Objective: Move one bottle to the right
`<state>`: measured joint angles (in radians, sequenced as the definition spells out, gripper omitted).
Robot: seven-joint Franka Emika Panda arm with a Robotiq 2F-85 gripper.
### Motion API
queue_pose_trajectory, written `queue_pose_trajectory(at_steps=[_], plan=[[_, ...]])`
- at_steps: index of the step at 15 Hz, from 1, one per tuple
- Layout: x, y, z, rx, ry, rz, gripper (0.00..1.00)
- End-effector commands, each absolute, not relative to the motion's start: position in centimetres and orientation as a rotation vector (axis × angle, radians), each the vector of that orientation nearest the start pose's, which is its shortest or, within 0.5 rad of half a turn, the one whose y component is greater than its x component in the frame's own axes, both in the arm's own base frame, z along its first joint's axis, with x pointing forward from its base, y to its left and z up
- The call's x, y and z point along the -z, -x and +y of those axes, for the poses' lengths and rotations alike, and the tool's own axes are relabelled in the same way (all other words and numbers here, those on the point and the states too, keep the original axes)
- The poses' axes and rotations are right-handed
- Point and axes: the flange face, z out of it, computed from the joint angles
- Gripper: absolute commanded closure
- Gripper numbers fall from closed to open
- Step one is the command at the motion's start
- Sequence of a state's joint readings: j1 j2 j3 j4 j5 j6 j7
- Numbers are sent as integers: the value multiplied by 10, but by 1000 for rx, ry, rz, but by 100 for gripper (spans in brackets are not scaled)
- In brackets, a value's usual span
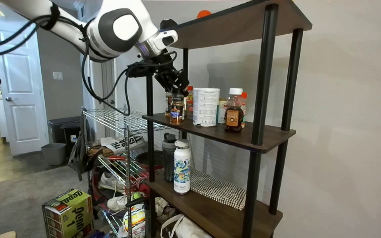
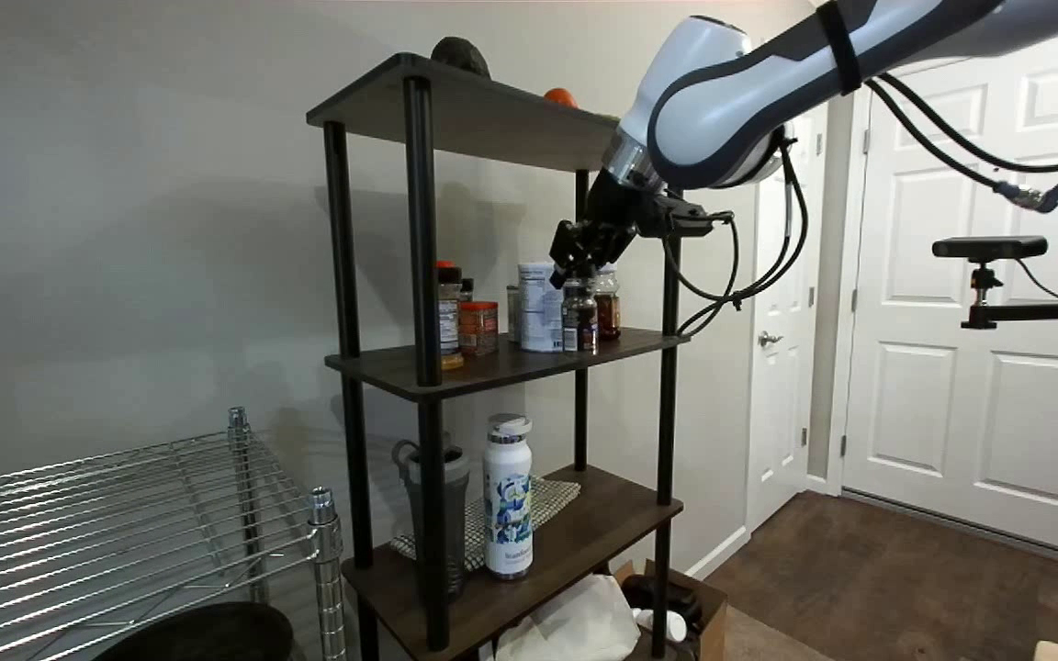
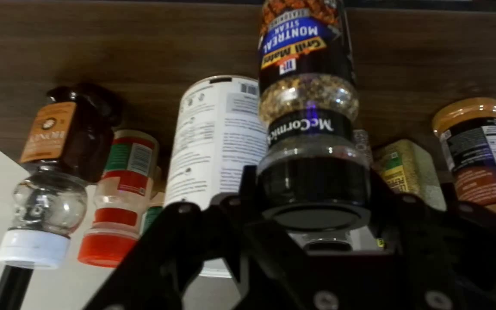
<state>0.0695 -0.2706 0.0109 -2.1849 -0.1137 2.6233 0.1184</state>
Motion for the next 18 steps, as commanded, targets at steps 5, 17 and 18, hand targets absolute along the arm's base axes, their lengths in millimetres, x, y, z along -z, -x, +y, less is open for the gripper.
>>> queue_pose_trajectory(at_steps=[5, 17, 18], plan=[[-605, -498, -22, 1166, 2919, 107, 68], [-617, -534, -18, 1244, 2960, 99, 68], [-618, -538, -20, 1250, 2962, 102, 68]])
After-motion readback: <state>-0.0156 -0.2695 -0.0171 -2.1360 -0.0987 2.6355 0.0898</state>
